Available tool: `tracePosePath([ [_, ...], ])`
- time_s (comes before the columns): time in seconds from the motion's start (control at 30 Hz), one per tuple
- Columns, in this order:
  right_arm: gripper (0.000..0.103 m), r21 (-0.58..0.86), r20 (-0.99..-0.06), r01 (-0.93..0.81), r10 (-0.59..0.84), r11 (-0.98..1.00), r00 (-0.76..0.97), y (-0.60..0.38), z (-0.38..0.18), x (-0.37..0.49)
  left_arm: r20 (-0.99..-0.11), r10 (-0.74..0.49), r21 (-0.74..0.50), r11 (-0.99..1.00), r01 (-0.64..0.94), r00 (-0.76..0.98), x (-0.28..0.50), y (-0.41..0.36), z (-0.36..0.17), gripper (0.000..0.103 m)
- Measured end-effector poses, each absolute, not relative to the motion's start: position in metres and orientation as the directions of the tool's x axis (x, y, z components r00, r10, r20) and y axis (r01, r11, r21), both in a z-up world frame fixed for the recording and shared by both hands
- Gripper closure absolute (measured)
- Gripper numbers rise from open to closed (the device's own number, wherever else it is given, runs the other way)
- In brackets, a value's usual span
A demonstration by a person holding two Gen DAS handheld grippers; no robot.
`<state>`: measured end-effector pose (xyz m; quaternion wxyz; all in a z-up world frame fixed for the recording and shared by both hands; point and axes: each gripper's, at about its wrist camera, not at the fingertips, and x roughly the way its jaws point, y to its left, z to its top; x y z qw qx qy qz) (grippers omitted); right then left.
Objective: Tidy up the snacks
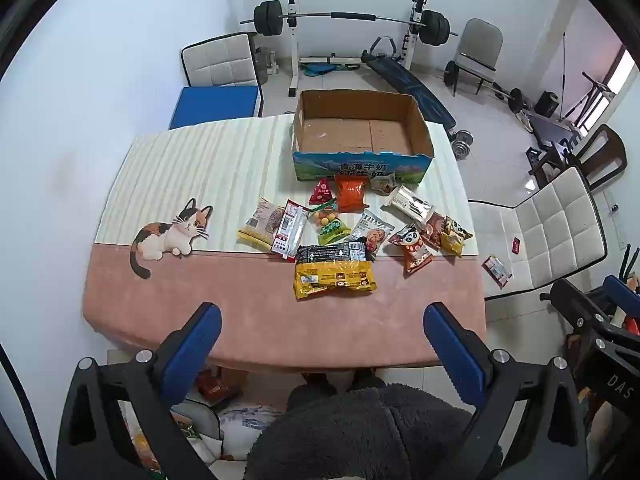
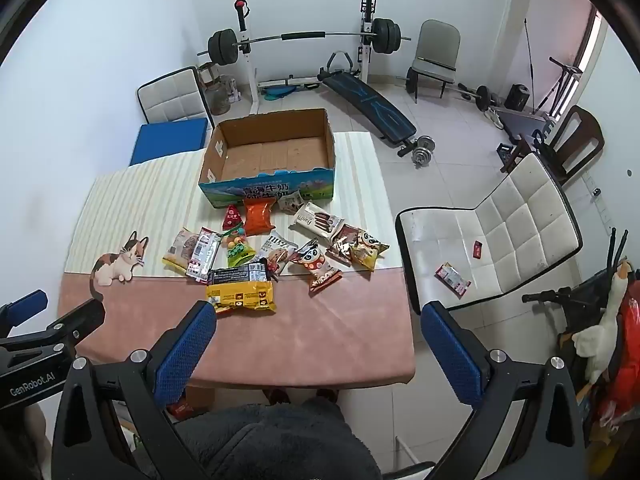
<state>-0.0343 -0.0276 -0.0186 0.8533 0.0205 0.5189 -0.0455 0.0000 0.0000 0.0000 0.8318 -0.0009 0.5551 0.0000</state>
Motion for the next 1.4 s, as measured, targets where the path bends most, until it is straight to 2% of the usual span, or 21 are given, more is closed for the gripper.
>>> tracePosePath([
  [1.4,0.0,-0.011,-0.877,0.09,-0.053,0.996,0.478,-0.025,-0.009,-0.034,-0.918,-0.024,-0.027,1.0,-0.002,0.396,-0.003,0.005,0.005,0.0],
])
